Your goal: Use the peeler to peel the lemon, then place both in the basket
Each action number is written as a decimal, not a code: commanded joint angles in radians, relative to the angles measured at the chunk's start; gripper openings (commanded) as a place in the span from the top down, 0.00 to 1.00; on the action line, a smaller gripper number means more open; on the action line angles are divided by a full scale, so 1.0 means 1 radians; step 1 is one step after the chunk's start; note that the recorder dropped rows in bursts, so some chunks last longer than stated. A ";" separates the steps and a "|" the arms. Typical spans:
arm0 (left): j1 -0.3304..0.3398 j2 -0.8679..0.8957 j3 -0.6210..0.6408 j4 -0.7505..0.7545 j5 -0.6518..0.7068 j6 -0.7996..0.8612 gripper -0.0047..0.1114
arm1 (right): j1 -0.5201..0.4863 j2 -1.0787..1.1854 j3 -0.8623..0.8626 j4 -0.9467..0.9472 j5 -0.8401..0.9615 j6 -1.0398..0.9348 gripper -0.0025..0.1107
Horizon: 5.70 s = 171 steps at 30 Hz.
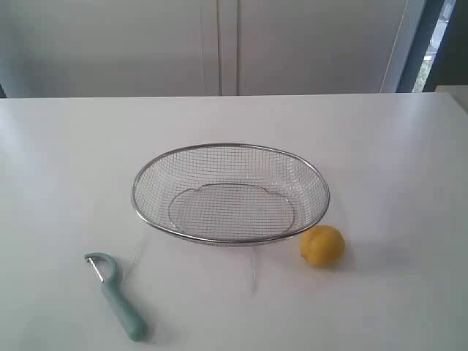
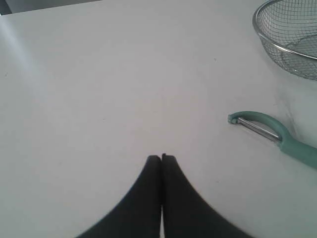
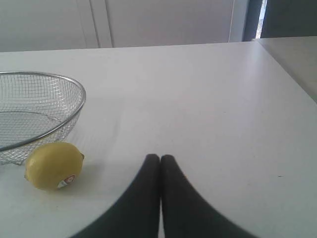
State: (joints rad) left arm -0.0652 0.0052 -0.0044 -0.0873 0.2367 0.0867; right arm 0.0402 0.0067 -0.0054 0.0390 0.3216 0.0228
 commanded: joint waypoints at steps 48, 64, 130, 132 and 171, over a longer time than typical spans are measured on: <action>-0.005 -0.005 0.004 -0.005 0.000 0.000 0.96 | -0.006 -0.007 0.005 -0.011 -0.347 0.000 0.98; -0.005 -0.005 0.004 -0.005 0.000 0.000 0.96 | -0.006 -0.007 0.005 -0.011 -0.444 0.009 0.98; -0.005 -0.005 0.004 -0.005 0.000 0.000 0.96 | -0.006 0.634 -0.574 0.138 -0.141 -0.044 0.98; -0.005 -0.005 0.004 -0.005 0.000 0.000 0.96 | -0.006 0.675 -0.616 0.138 -0.050 -0.076 0.98; -0.005 -0.005 0.004 -0.005 0.000 0.000 0.96 | 0.158 1.132 -0.858 0.514 0.346 -0.519 0.80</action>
State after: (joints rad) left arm -0.0652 0.0052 -0.0044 -0.0873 0.2367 0.0867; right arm 0.1690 1.1262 -0.8420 0.5294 0.6770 -0.4766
